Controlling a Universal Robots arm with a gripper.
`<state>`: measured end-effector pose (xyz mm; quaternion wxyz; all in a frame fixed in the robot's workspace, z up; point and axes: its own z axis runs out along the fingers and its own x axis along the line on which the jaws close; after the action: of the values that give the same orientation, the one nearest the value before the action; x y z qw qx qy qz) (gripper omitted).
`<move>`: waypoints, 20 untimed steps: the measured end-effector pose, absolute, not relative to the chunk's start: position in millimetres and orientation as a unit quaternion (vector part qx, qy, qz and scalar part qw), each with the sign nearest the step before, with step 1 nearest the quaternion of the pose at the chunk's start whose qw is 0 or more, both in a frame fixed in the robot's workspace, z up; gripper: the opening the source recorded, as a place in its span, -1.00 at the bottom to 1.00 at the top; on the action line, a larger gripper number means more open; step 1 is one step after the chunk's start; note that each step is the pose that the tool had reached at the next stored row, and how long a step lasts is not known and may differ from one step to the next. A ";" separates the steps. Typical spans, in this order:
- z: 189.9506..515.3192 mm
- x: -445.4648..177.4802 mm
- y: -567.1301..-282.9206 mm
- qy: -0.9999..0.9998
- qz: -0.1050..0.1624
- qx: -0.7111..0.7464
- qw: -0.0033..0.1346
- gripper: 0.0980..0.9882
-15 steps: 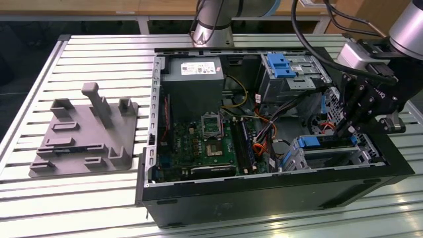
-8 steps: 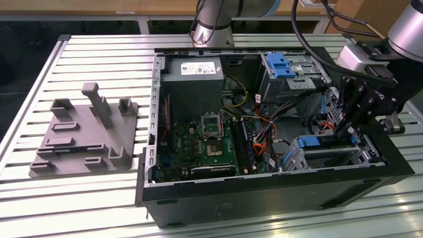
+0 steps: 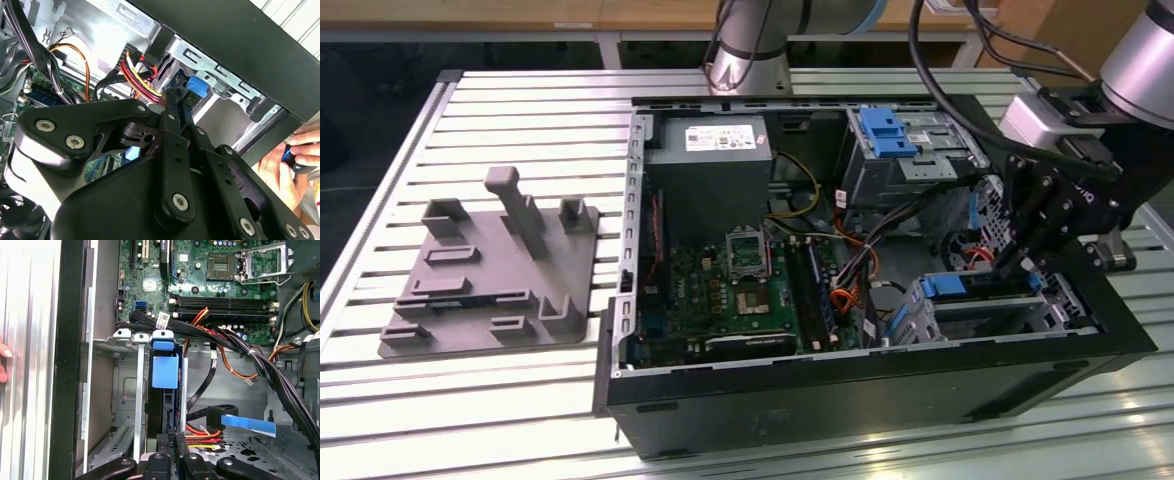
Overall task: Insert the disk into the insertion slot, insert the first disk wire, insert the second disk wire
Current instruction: 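Insert the first disk wire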
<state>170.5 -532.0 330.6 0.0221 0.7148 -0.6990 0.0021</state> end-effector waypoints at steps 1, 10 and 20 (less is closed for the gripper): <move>330.2 170.5 -532.0 -0.698 0.002 0.716 0.022 -0.85; 325.5 170.5 -532.0 -0.692 0.002 0.721 0.022 -0.70; 358.6 170.5 -532.0 -0.692 0.002 0.722 0.022 -0.41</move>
<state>170.5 -532.0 358.6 0.0221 0.7216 -0.6920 0.0023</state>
